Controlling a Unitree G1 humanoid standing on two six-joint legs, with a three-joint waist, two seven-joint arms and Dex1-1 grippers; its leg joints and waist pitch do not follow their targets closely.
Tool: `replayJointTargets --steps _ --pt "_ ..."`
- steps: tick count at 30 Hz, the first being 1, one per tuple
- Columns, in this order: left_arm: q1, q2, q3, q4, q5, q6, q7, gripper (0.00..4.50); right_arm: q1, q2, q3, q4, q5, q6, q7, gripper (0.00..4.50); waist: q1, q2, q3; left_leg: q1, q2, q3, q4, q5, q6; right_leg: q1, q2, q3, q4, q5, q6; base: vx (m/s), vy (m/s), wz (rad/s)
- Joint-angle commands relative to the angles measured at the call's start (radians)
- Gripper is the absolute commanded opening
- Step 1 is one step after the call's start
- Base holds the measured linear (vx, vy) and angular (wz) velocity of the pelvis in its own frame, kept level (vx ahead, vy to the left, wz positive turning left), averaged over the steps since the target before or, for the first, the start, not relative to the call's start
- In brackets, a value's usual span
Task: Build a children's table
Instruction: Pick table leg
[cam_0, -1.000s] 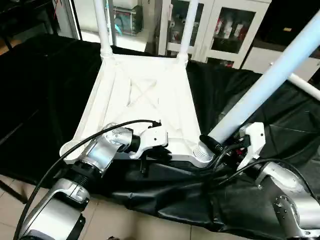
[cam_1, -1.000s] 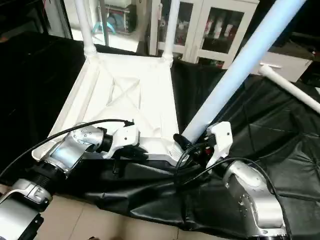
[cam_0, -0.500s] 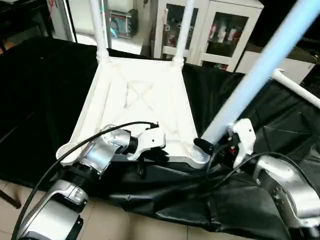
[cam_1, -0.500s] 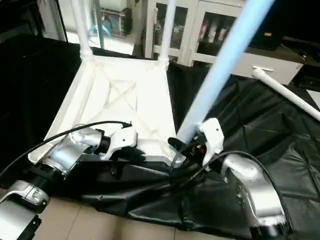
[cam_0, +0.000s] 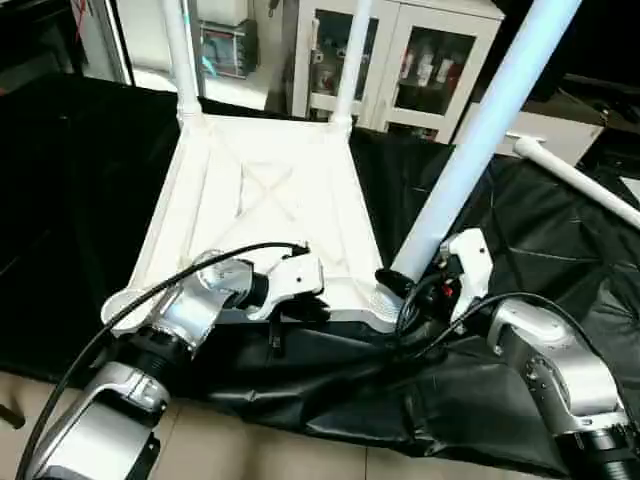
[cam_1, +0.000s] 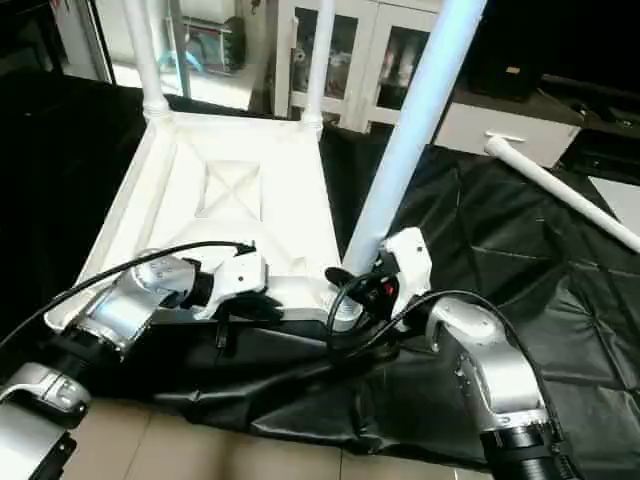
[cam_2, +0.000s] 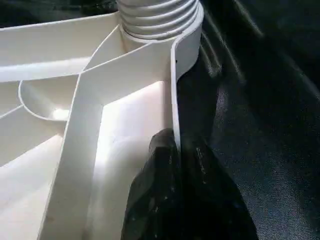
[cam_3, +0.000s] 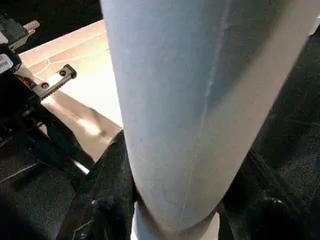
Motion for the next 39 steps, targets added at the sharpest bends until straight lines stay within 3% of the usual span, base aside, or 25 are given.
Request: replayJointTargets --steps 1,7,11,13,14,15,16,17,19,23,24,25,26,27,28,29,30,31,32,33,34,35,36,37,39 --pt "0.025 -0.022 -0.016 -0.023 -0.018 -0.004 -0.022 0.00 0.056 -0.001 0.033 0.161 -0.082 0.060 -0.058 1.85 -0.003 0.018 -0.011 0.016 0.019 -0.021 -0.093 -0.640 -0.041 -0.005 -0.029 0.007 -0.092 -0.588 -0.081 0.000 0.000 0.00" --pt "0.031 -0.049 -0.005 -0.020 0.005 0.006 0.076 0.00 0.037 0.051 -0.001 0.188 -0.113 0.000 -0.177 1.85 -0.011 0.021 -0.009 0.016 0.020 -0.023 -0.098 -0.655 -0.046 -0.005 -0.030 0.001 -0.098 -0.603 -0.075 0.000 0.000 0.00" --pt "0.014 -0.123 0.019 -0.009 0.014 0.118 0.197 0.00 -0.028 0.115 -0.067 0.296 -0.169 -0.050 -0.407 1.85 -0.027 0.024 -0.005 0.020 0.017 -0.033 -0.101 -0.701 -0.052 0.000 -0.032 -0.023 -0.112 -0.664 -0.055 0.000 0.000 0.00" --pt "-0.023 -0.184 0.039 0.037 0.020 0.156 0.300 0.00 -0.080 0.150 -0.094 0.370 -0.183 -0.073 -0.506 1.85 -0.046 0.036 0.004 0.030 0.022 -0.047 -0.114 -0.790 -0.053 0.015 -0.024 -0.061 -0.123 -0.636 -0.054 -0.057 0.031 -0.10" --pt "-0.039 -0.208 0.046 0.059 0.025 0.167 0.344 0.00 -0.101 0.165 -0.104 0.401 -0.188 -0.081 -0.543 1.85 -0.053 0.040 0.006 0.029 0.027 -0.052 -0.123 -0.823 -0.046 0.034 -0.022 -0.077 -0.119 -0.565 -0.065 -0.059 0.036 -0.10" --pt "-0.043 -0.213 0.047 0.064 0.026 0.170 0.353 0.00 -0.106 0.168 -0.106 0.407 -0.189 -0.083 -0.551 1.85 -0.048 0.044 0.009 0.021 0.034 -0.053 -0.135 -0.835 -0.046 0.046 -0.023 -0.072 -0.098 -0.533 -0.071 -0.057 0.031 -0.07" --pt "-0.078 -0.265 0.067 0.112 0.027 0.181 0.445 0.00 -0.149 0.194 -0.111 0.464 -0.198 -0.096 -0.607 1.85 -0.039 0.041 0.017 0.027 0.037 -0.034 -0.149 -0.857 -0.033 0.045 -0.019 -0.078 -0.094 -0.526 -0.080 0.000 0.000 0.00" --pt "-0.095 -0.288 0.079 0.134 0.026 0.186 0.487 0.00 -0.167 0.204 -0.112 0.487 -0.203 -0.103 -0.630 1.85 -0.039 0.041 0.017 0.027 0.037 -0.034 -0.149 -0.857 -0.033 0.045 -0.019 -0.078 -0.094 -0.526 -0.080 0.000 0.000 0.00" --pt "-0.156 -0.370 0.127 0.200 0.012 0.179 0.628 0.00 -0.236 0.241 -0.113 0.583 -0.216 -0.137 -0.713 1.85 -0.031 0.040 0.017 0.045 0.029 -0.013 -0.141 -0.807 -0.016 0.047 -0.023 -0.101 -0.112 -0.640 -0.044 -0.015 -0.026 0.03" --pt "-0.198 -0.429 0.157 0.227 -0.005 0.160 0.690 0.00 -0.293 0.272 -0.120 0.663 -0.225 -0.171 -0.791 1.84 -0.018 0.037 0.021 0.035 0.033 -0.001 -0.147 -0.748 -0.003 0.058 -0.027 -0.104 -0.103 -0.673 -0.018 -0.017 -0.041 0.06" --pt "-0.207 -0.439 0.159 0.232 -0.005 0.153 0.698 0.00 -0.307 0.279 -0.120 0.681 -0.231 -0.185 -0.809 1.84 -0.009 0.034 0.023 0.042 0.030 0.007 -0.140 -0.721 0.004 0.048 -0.028 -0.103 -0.115 -0.727 -0.001 -0.011 -0.067 0.11" --pt "-0.215 -0.446 0.161 0.235 -0.003 0.139 0.714 0.00 -0.323 0.287 -0.125 0.699 -0.233 -0.198 -0.826 1.84 -0.019 0.028 0.028 0.087 0.002 0.008 -0.077 -0.664 -0.001 -0.001 -0.040 -0.137 -0.190 -0.857 0.033 -0.066 -0.084 -0.04" --pt "-0.219 -0.449 0.161 0.238 -0.003 0.133 0.722 0.00 -0.330 0.292 -0.128 0.710 -0.233 -0.205 -0.832 1.84 -0.047 0.021 0.034 0.110 -0.031 0.014 0.020 -0.549 0.009 -0.031 -0.016 -0.240 -0.288 -0.932 0.125 -0.066 -0.084 -0.04" --pt "-0.222 -0.450 0.162 0.241 -0.003 0.129 0.724 0.00 -0.336 0.296 -0.133 0.717 -0.232 -0.211 -0.836 1.84 -0.038 0.067 0.027 0.105 -0.013 0.011 0.004 -0.547 0.009 0.011 -0.030 -0.258 -0.264 -0.844 0.121 -0.029 -0.001 -0.33" --pt "-0.229 -0.450 0.162 0.255 -0.003 0.120 0.729 0.00 -0.347 0.303 -0.140 0.734 -0.232 -0.225 -0.841 1.84 0.039 0.098 0.025 -0.060 0.059 0.002 -0.164 -0.726 -0.014 0.161 -0.027 -0.107 0.074 -0.230 -0.020 0.096 0.082 -0.23" --pt "-0.230 -0.448 0.161 0.259 0.000 0.116 0.729 0.00 -0.350 0.305 -0.141 0.737 -0.231 -0.231 -0.840 1.84 0.039 0.098 0.025 -0.060 0.059 0.002 -0.164 -0.726 -0.014 0.161 -0.027 -0.107 0.074 -0.230 -0.020 0.096 0.082 -0.23" --pt "-0.232 -0.445 0.158 0.264 0.003 0.110 0.729 0.00 -0.353 0.307 -0.144 0.741 -0.230 -0.238 -0.839 1.84 0.020 0.028 0.017 0.042 0.032 0.003 -0.137 -0.693 -0.005 0.074 -0.044 -0.037 0.034 -0.438 -0.002 0.152 -0.046 0.06" --pt "-0.236 -0.444 0.161 0.282 0.008 0.098 0.728 0.00 -0.367 0.316 -0.160 0.765 -0.218 -0.270 -0.833 1.84 0.040 0.003 0.019 0.074 -0.011 -0.008 -0.003 -0.394 -0.014 -0.010 -0.149 -0.021 -0.134 -0.978 -0.001 0.110 -0.085 -0.12" --pt "-0.235 -0.442 0.160 0.285 0.011 0.094 0.723 0.00 -0.372 0.320 -0.167 0.769 -0.210 -0.283 -0.822 1.84 0.046 -0.006 -0.007 -0.024 0.006 -0.024 -0.048 -0.162 0.007 0.074 -0.130 -0.006 -0.084 -0.889 0.001 0.110 -0.085 -0.12" --pt "-0.232 -0.440 0.160 0.286 0.012 0.093 0.716 0.00 -0.375 0.324 -0.172 0.768 -0.200 -0.297 -0.804 1.84 0.053 0.010 -0.017 -0.039 0.007 -0.024 -0.070 -0.089 -0.010 0.088 -0.098 -0.029 -0.068 -0.740 -0.009 0.096 0.006 -0.31" --pt "-0.230 -0.439 0.161 0.286 0.014 0.093 0.714 0.00 -0.377 0.327 -0.174 0.765 -0.192 -0.309 -0.786 1.84 0.052 0.025 -0.025 -0.013 0.013 -0.016 -0.063 0.038 -0.018 0.069 -0.061 -0.036 -0.039 -0.353 -0.057 0.091 0.013 -0.13" --pt "-0.229 -0.438 0.162 0.285 0.014 0.093 0.714 0.00 -0.377 0.327 -0.174 0.763 -0.191 -0.312 -0.780 1.84 0.051 0.029 -0.030 -0.010 0.010 -0.015 -0.061 0.066 -0.009 0.068 -0.048 -0.036 -0.023 -0.200 -0.083 0.091 0.013 -0.13" --pt "-0.228 -0.437 0.165 0.287 0.015 0.092 0.715 0.00 -0.380 0.328 -0.171 0.761 -0.190 -0.323 -0.763 1.84 0.049 0.038 -0.020 -0.016 0.007 -0.005 -0.072 -0.049 -0.009 0.059 -0.038 -0.028 -0.025 -0.095 -0.135 0.000 0.000 0.00" --pt "-0.230 -0.435 0.167 0.292 0.015 0.090 0.716 0.00 -0.383 0.328 -0.168 0.760 -0.192 -0.330 -0.752 1.84 0.045 0.040 -0.032 -0.013 0.009 -0.004 -0.070 -0.091 -0.022 0.066 -0.032 -0.028 -0.013 -0.027 -0.165 0.000 0.000 0.00" --pt "-0.232 -0.434 0.167 0.297 0.013 0.087 0.717 0.00 -0.386 0.328 -0.165 0.758 -0.193 -0.336 -0.737 1.84 0.042 0.030 -0.039 -0.015 0.009 -0.003 -0.065 -0.067 0.003 0.071 -0.028 -0.024 -0.005 0.075 -0.194 0.000 0.000 0.00"
